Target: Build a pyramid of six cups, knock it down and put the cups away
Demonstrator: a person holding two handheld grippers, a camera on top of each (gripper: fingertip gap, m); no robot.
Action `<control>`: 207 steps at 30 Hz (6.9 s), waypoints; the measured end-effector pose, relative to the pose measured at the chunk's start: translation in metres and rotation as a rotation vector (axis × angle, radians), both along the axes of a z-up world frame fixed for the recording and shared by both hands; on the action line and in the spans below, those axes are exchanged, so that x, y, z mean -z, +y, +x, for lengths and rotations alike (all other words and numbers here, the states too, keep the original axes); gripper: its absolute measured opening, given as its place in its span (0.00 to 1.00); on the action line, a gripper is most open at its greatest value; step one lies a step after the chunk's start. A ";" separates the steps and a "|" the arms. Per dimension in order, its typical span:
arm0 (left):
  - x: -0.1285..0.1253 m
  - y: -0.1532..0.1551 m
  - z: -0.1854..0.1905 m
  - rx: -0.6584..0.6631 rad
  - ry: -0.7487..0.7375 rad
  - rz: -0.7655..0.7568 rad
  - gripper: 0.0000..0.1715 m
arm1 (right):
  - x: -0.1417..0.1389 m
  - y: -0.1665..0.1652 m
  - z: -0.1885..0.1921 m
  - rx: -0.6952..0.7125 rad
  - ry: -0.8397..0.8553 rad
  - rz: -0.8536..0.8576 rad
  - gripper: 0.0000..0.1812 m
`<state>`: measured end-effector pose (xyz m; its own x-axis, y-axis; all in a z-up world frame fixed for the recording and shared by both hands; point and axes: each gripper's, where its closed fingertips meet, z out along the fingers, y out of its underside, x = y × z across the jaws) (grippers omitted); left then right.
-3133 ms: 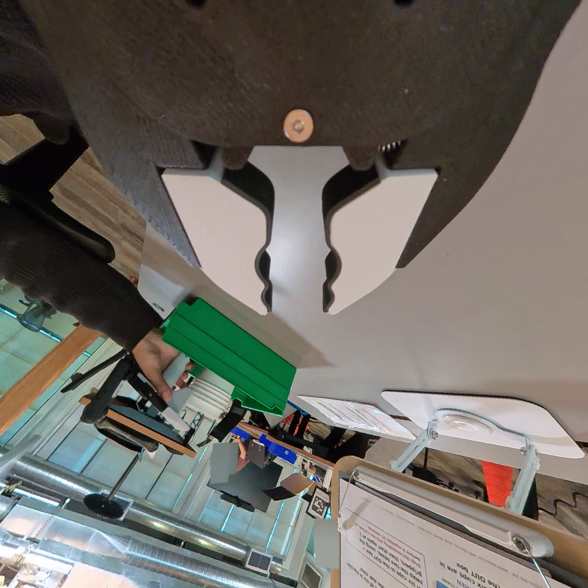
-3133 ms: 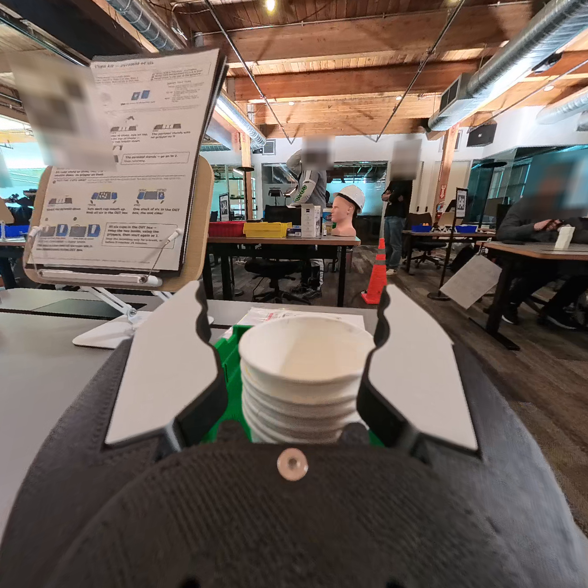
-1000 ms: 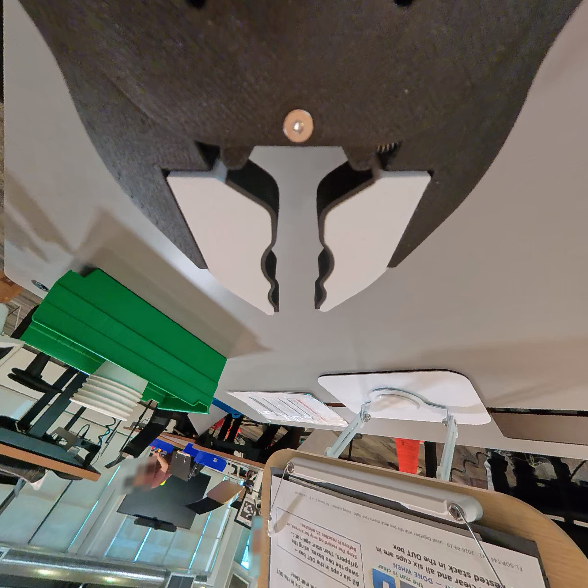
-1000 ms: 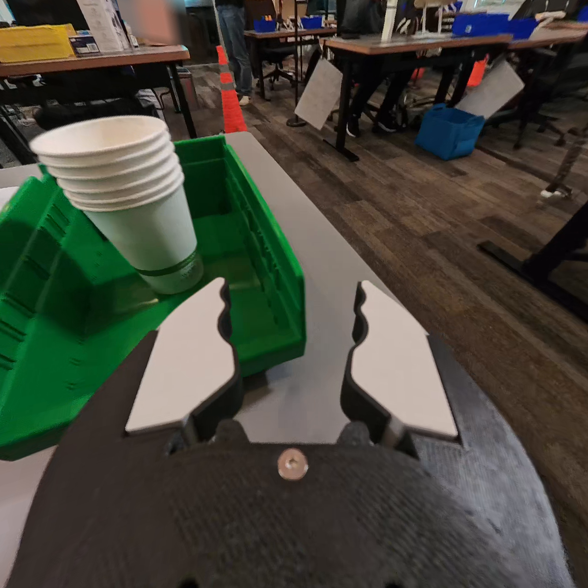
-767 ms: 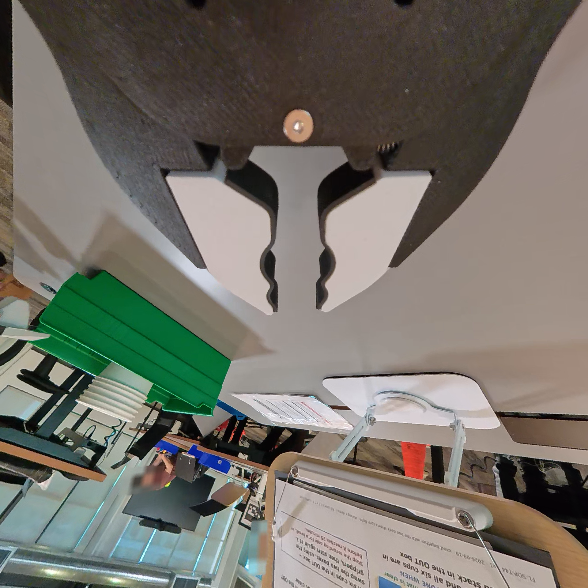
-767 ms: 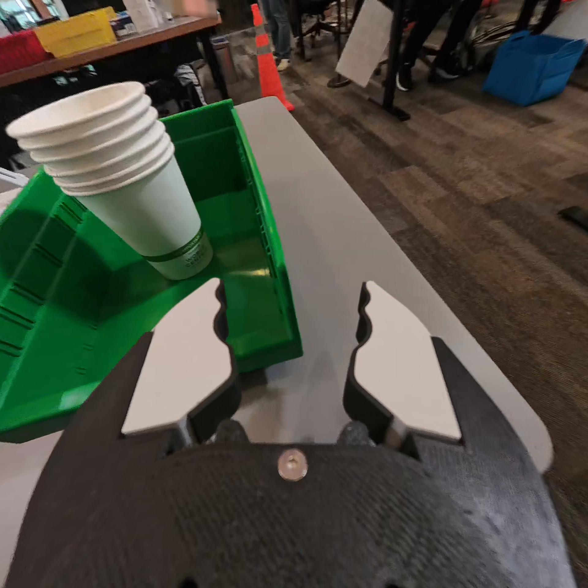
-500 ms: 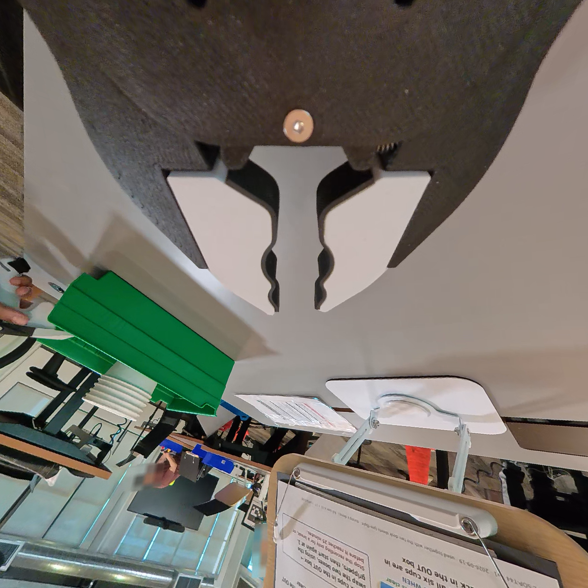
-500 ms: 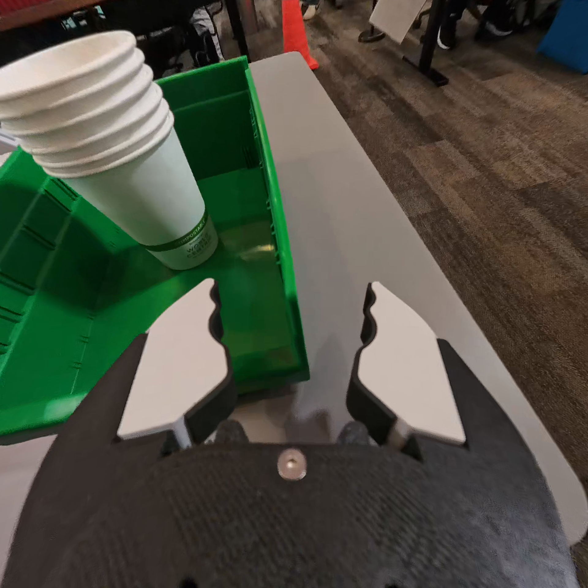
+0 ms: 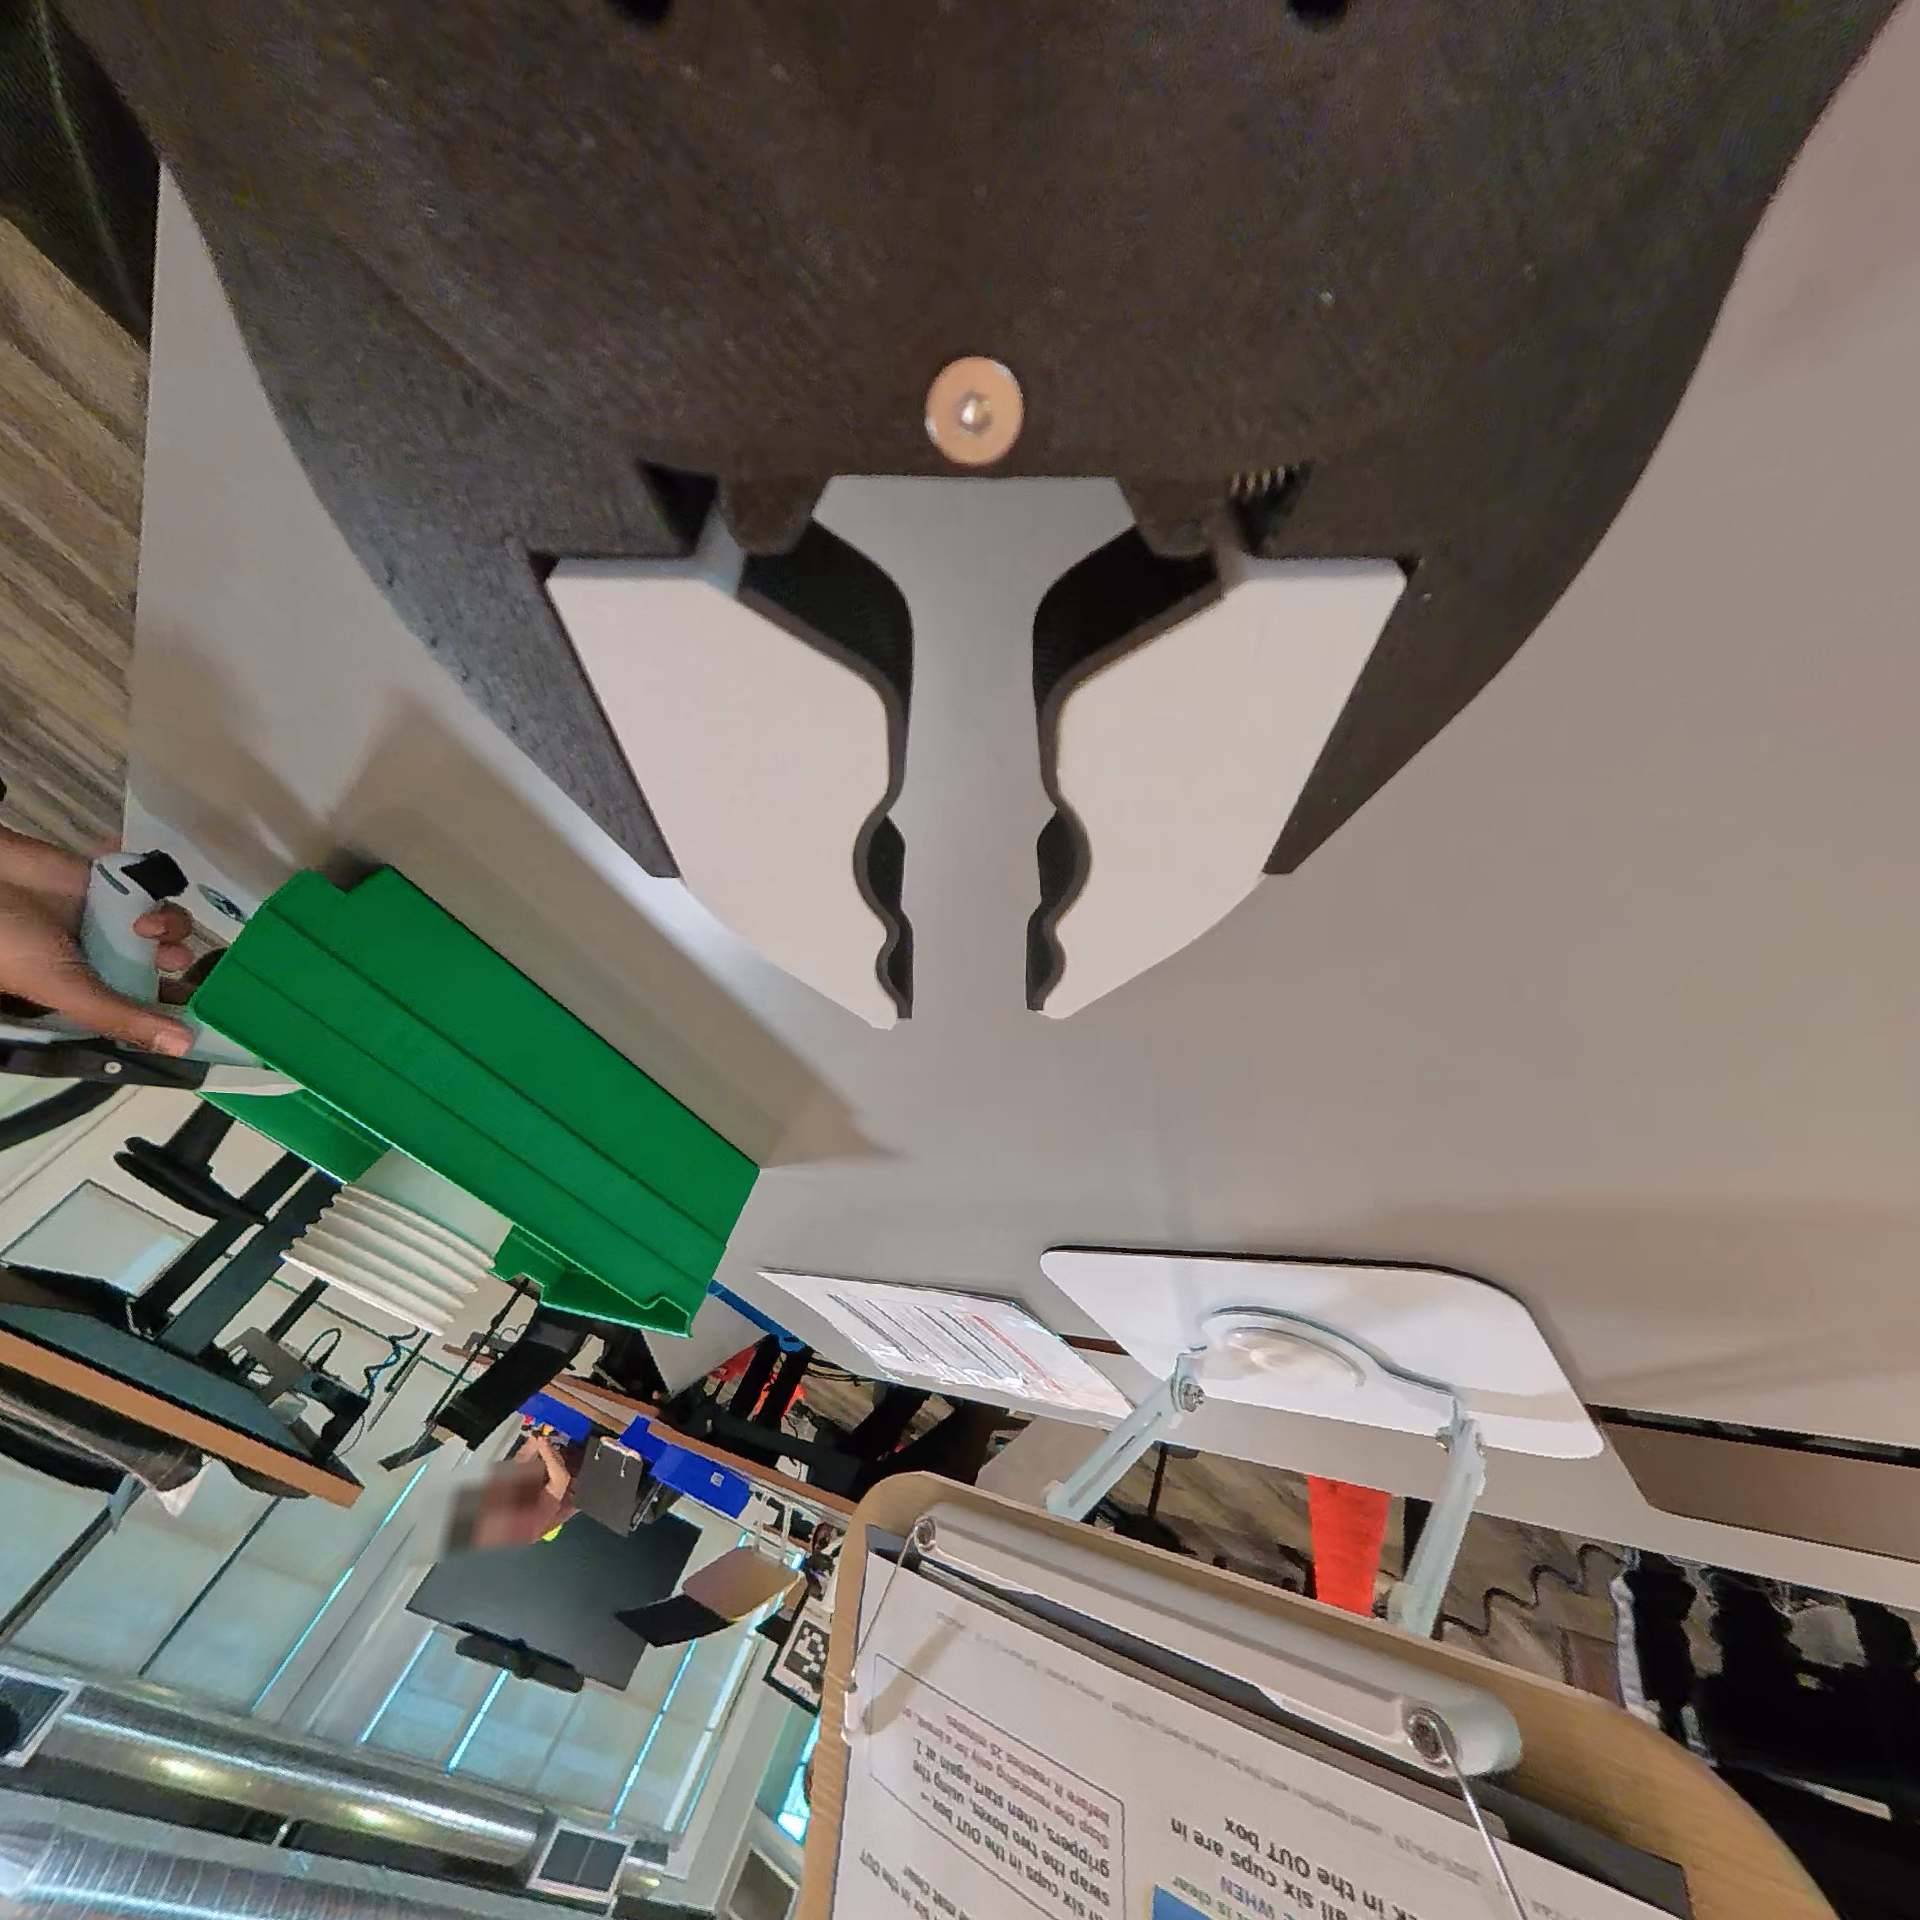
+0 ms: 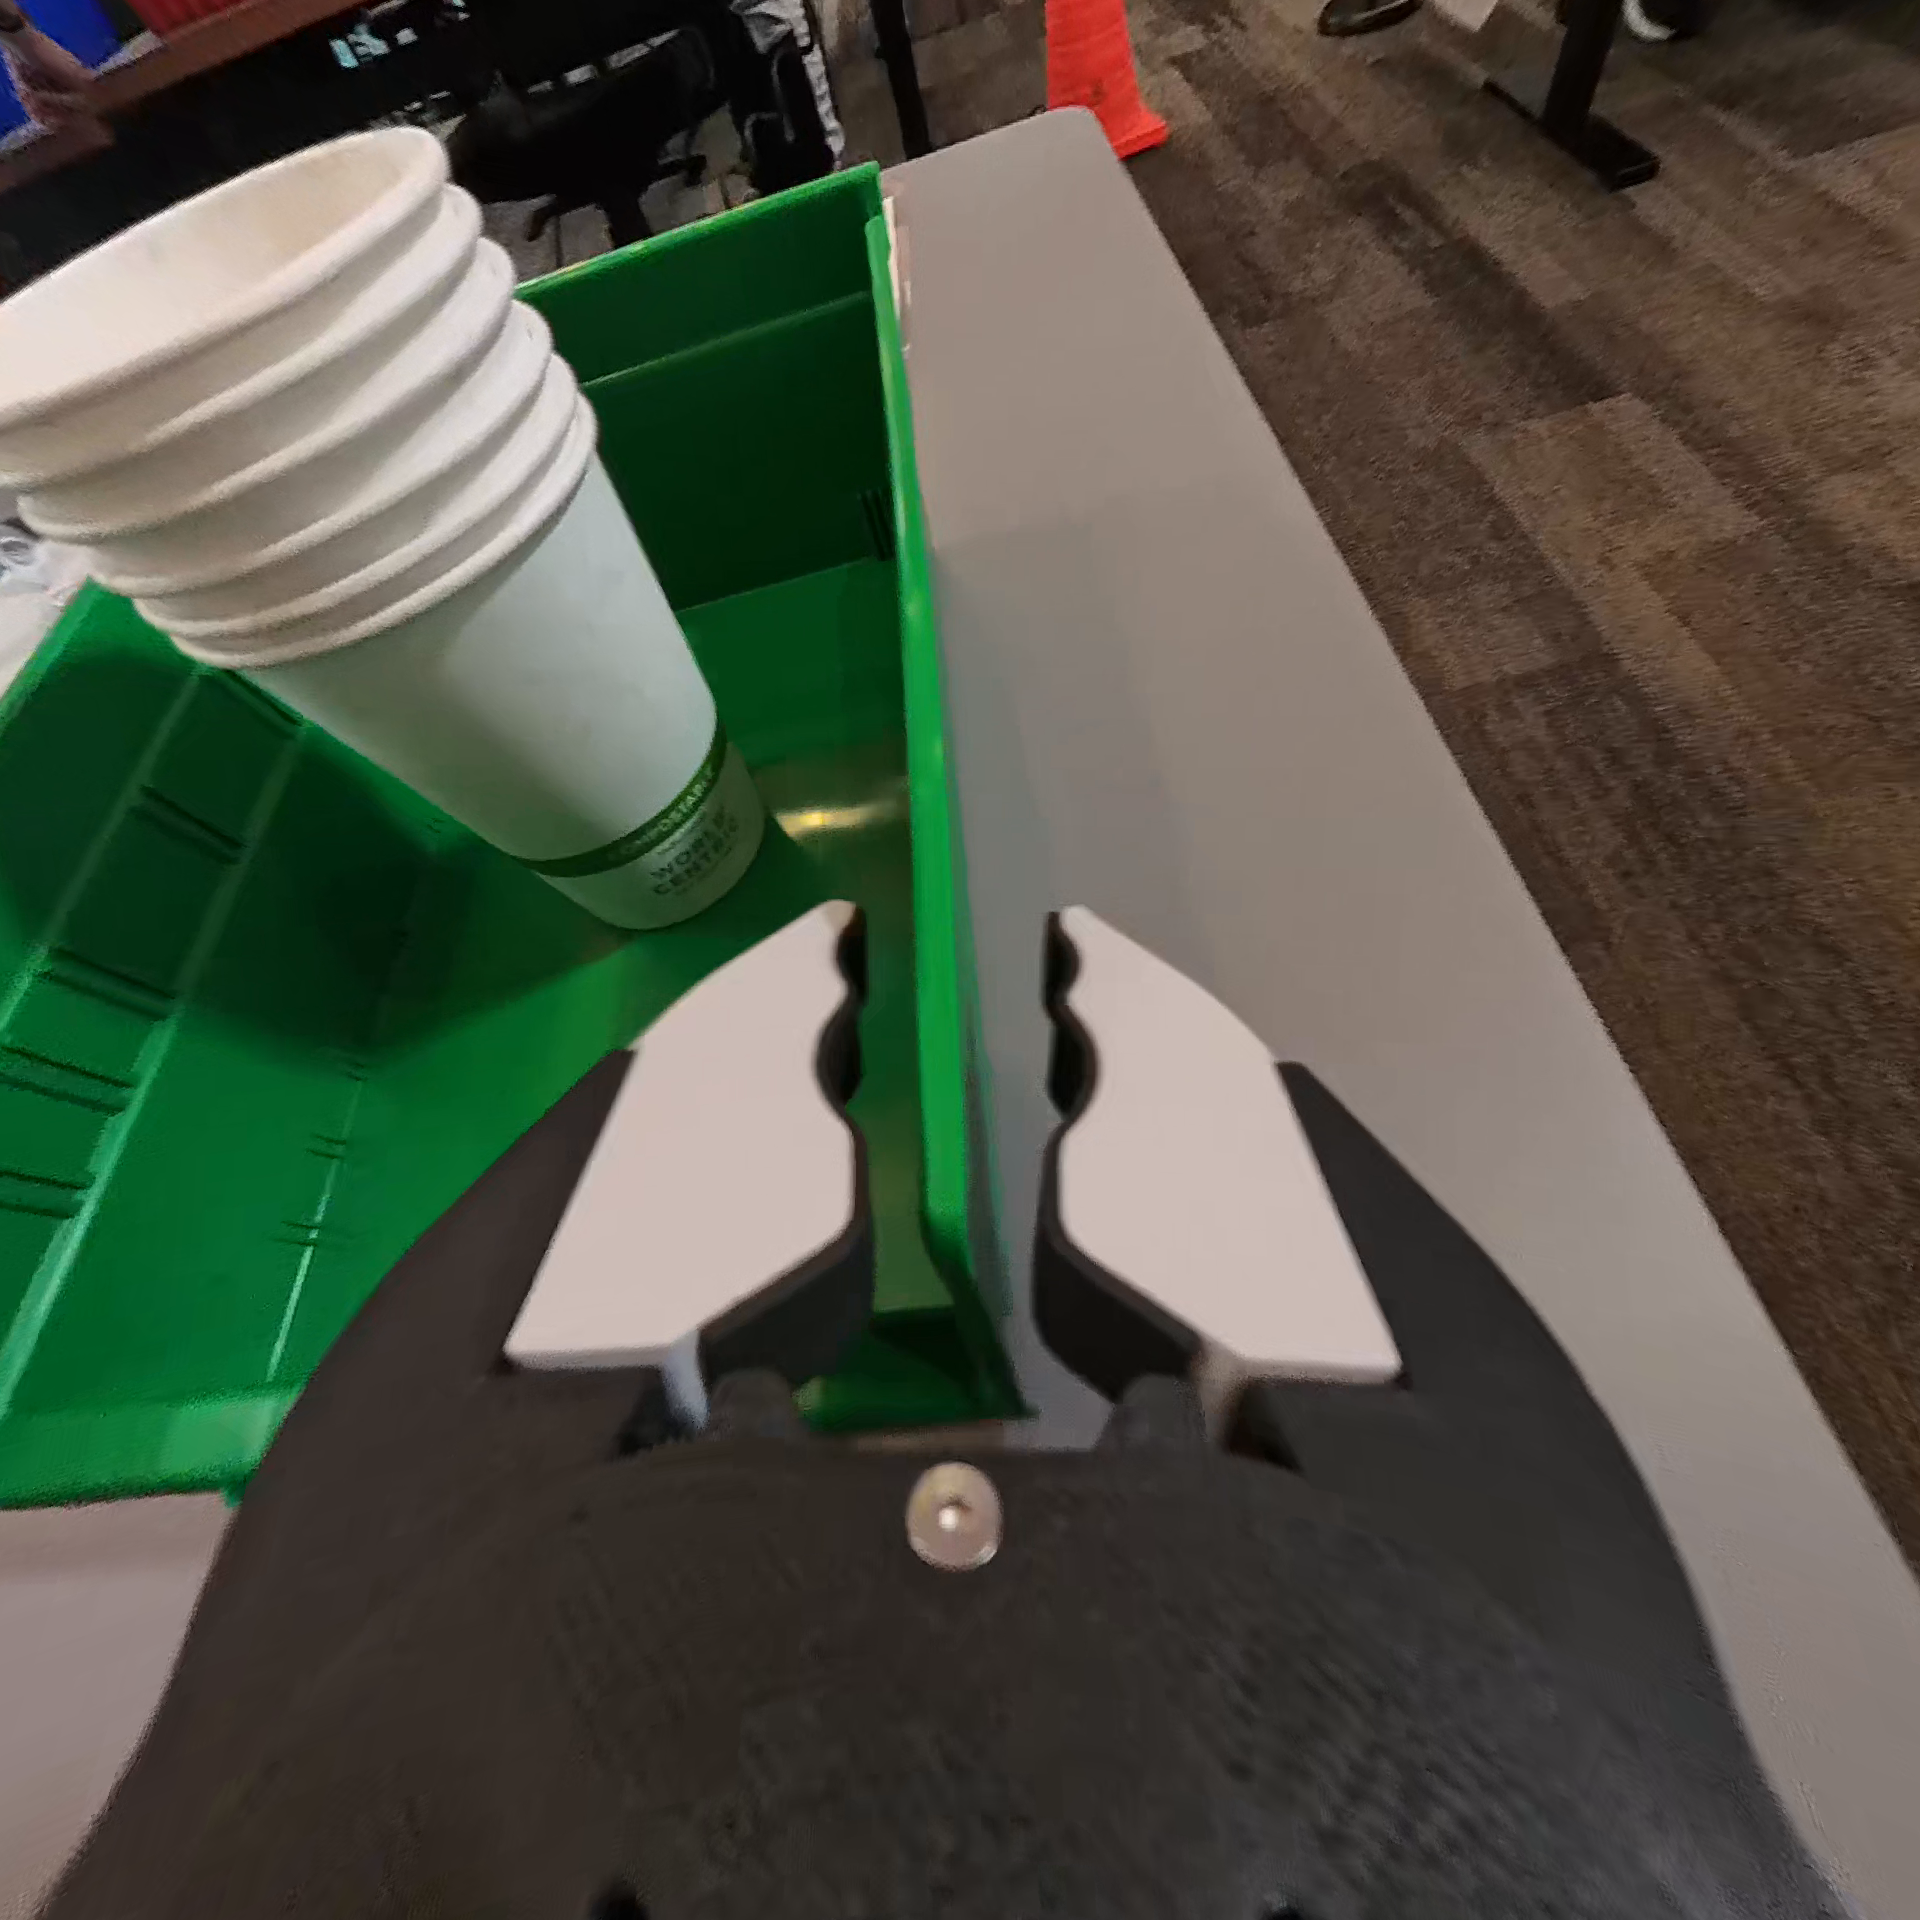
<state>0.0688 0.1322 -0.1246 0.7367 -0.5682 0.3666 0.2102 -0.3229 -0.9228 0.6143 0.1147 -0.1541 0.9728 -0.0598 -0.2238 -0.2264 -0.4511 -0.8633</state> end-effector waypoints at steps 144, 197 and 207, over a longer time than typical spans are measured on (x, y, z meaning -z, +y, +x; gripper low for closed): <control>-0.260 -0.164 -0.208 -0.722 0.505 0.453 0.02 | -0.129 -0.018 -0.489 -0.559 0.303 0.346 0.37; -0.031 -0.080 0.161 0.122 0.329 0.389 0.27 | -0.038 -0.080 -0.291 -0.332 -0.059 0.189 0.43; -0.044 -0.027 0.010 -0.237 0.265 0.270 0.30 | -0.028 -0.077 -0.384 -0.423 -0.221 0.215 0.53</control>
<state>0.0792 0.1048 -0.0807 0.9067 -0.4216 0.0092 -0.0060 -0.0347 -0.9994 0.2301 0.0379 -0.1258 0.9275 0.3730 0.0253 0.1351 -0.2713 -0.9530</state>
